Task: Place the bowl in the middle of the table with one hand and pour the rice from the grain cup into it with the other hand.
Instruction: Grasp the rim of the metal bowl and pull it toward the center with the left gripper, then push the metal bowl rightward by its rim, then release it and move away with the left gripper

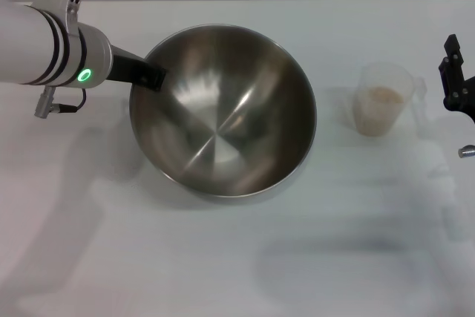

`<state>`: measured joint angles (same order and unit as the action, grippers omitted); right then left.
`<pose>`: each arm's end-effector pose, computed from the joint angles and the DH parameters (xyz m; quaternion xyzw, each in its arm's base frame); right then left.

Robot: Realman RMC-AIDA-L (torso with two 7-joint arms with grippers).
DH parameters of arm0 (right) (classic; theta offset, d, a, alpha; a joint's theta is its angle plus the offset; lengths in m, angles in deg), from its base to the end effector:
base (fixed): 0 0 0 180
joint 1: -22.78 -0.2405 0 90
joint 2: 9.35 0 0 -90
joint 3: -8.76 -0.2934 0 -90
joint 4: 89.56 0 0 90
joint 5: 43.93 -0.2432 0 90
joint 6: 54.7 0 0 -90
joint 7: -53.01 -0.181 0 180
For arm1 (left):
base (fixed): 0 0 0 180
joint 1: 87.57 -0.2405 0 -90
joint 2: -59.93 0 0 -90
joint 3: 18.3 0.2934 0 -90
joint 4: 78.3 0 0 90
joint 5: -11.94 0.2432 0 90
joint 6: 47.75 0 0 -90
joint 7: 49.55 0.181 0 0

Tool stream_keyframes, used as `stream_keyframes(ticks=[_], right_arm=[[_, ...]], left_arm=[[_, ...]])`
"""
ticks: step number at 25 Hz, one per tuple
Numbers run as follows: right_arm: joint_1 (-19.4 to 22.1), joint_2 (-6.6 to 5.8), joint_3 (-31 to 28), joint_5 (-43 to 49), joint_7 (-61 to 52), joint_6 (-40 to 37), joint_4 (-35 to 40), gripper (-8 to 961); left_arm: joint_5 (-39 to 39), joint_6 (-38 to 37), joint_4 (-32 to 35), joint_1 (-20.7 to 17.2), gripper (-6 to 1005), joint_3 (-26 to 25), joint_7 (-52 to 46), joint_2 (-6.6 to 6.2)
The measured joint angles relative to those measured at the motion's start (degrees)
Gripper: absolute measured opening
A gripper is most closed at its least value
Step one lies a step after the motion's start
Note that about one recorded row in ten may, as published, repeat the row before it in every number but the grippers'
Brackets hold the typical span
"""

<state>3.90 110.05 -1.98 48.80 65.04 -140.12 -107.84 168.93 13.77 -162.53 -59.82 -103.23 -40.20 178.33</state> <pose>0.3537 0.3256 -0.0692 -0.6669 0.1391 0.3014 0.6671 -0.1872 0.4447 -0.0629 -0.8672 -0.3415 0.0532 0.3585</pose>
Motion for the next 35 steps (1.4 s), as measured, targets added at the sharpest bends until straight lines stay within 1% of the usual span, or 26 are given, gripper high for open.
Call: stream_keyframes(ticks=[4,10,14,26,35], right_arm=[[-0.1,0.03,-0.1,0.0,0.0,0.0,0.0,482],[-0.4,0.13,-0.1,0.0,0.0,0.0,-0.2,482],[-0.5,0.13,-0.1,0.0,0.0,0.0,-0.3,482],[-0.5,0.14,-0.2,0.0,0.0,0.1,-0.4,481],[-0.6,0.22,-0.2,0.0,0.0,0.0,-0.5,481]], left_arm=[[-0.6,-0.1,-0.2,0.0,21,-0.4,0.6,-0.01],[-2.4,-0.2,0.3,1.1,16,-2.1,3.0,-0.01],[-3.0,-0.8,0.3,1.8,16,-2.3,3.5,0.05],[-4.3,-2.6,0.9,3.8,17,-1.3,3.7,0.05],[-4.6,-9.1,4.9,3.4,17,2.0,3.7,0.17]])
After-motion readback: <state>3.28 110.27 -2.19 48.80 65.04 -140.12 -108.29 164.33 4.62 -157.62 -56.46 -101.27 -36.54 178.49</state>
